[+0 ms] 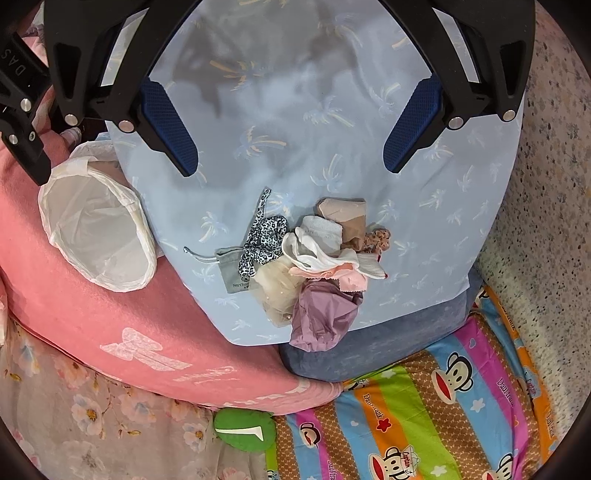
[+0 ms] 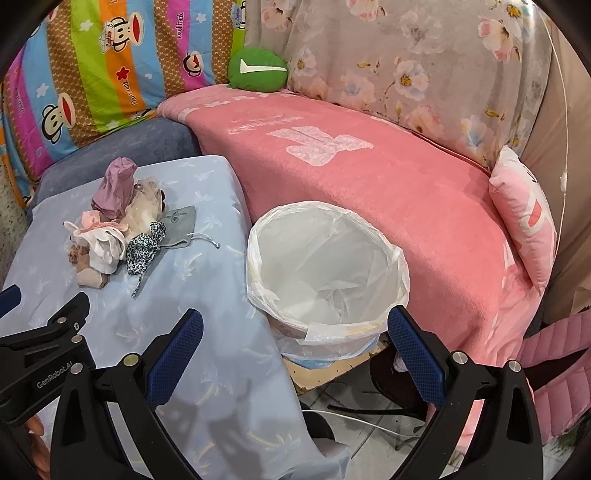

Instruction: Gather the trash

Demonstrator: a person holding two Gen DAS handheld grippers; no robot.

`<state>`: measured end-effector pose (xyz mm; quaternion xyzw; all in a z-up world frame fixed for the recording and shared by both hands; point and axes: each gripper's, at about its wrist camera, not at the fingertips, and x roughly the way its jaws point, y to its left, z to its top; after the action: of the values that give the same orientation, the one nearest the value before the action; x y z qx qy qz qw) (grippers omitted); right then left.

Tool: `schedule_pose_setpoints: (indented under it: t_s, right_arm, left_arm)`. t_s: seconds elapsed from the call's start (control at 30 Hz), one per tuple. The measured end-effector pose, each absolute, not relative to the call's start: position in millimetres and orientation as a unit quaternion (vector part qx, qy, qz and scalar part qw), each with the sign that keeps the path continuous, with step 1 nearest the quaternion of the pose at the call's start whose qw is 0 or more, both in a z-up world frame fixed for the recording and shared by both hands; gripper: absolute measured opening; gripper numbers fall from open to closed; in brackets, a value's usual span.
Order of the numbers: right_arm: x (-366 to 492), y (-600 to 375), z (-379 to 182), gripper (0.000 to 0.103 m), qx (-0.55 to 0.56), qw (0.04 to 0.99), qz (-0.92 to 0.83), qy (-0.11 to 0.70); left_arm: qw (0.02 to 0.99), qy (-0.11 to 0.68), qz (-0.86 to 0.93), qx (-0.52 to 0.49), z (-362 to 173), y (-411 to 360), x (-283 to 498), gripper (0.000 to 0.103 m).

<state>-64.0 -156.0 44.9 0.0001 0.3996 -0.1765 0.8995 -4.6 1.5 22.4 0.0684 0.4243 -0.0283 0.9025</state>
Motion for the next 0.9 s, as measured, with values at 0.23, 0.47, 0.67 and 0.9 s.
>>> schedule_pose_setpoints:
  t_s: [0.23, 0.47, 0.67, 0.9]
  right_arm:
    - [-61.7, -154.0, 53.1, 0.096, 0.003, 0.900, -0.182, 0.397]
    - [-58.4, -153.7, 57.0, 0.096, 0.002, 0.898, -0.188, 0.398]
    - [-57.7, -153.4, 57.2, 0.096, 0.001, 0.898, -0.188, 0.398]
    - [-53.8, -156.1, 58.4, 0.096, 0.002, 0.896, -0.188, 0.403]
  left_arm:
    - [0.903, 0.422, -0.035, 0.071, 28.8, 3.2, -1.5, 0.096]
    - [0.904, 0.421, -0.039, 0.068, 32.9, 5.7, 1.5, 0.096]
    - [0.903, 0.423, -0.041, 0.069, 35.4, 4.8, 5.1, 0.096]
    - [0.901, 0.426, -0.044, 0.072, 35.8, -1.7, 9.4, 0.096]
